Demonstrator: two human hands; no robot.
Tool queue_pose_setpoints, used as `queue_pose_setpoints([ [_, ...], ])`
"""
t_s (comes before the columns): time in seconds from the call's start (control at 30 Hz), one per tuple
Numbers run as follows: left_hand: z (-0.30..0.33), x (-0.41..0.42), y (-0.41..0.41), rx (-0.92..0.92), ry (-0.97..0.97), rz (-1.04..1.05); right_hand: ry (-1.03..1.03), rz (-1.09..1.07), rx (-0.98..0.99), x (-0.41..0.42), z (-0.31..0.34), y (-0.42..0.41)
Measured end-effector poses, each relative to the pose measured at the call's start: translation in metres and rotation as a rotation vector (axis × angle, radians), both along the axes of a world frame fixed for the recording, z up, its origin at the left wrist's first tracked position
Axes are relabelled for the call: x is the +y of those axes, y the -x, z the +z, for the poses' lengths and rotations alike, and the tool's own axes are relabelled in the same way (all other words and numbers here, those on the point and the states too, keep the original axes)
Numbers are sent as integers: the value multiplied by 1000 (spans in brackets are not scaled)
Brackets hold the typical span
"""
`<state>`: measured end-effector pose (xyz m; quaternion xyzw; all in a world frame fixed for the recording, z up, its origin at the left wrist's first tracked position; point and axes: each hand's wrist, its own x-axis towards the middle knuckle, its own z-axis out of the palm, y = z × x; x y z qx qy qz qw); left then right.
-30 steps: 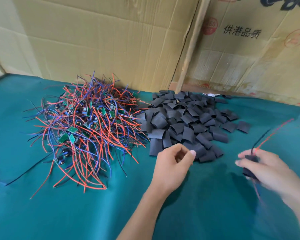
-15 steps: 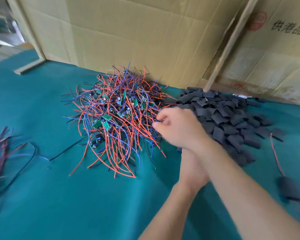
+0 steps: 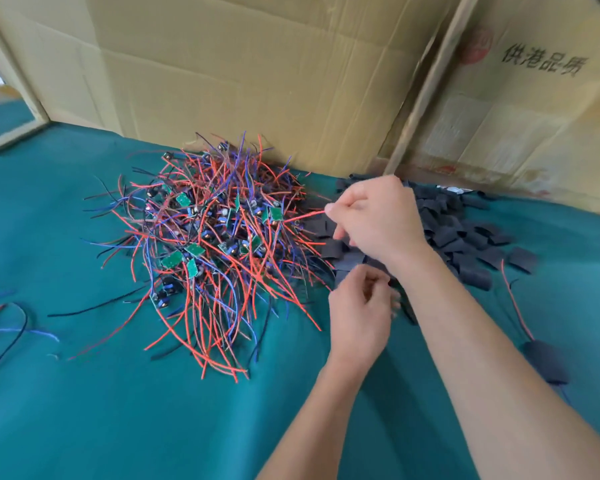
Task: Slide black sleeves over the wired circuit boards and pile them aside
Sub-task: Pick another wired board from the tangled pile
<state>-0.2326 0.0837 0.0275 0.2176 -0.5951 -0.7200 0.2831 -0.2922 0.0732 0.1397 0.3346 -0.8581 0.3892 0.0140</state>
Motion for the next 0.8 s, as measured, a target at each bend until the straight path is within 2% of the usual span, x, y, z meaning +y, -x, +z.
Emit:
queue_pose_setpoints([
  [0.17, 3, -8, -2, 119, -233, 95, 151, -115, 29, 18, -1, 3],
  [0.23, 6, -9, -2, 158, -297, 136, 151, -139, 56, 25, -6, -1],
  [0.3, 7, -10, -2, 202, -353, 165, 13, -90, 67, 35, -15, -8],
  [0.4, 5, -11, -3, 224, -391, 223, -300, 74, -24, 53, -19, -14],
  [0.47, 3, -12, -1, 180, -338, 257, -484, 165, -32, 56, -10, -13],
  [0.6, 5, -2, -2, 104, -193, 217, -342, 77, 168, 17, 15, -4],
  [0.63, 5, -1, -4, 85, -138, 193, -365, 103, 182, 1, 19, -4],
  [0.73, 9, 1, -11, 46, -7, 133, -623, 186, 198, -42, 18, -11],
  [0.8, 7, 0, -14, 16, 48, 121, -648, 139, 282, -59, 21, -13],
])
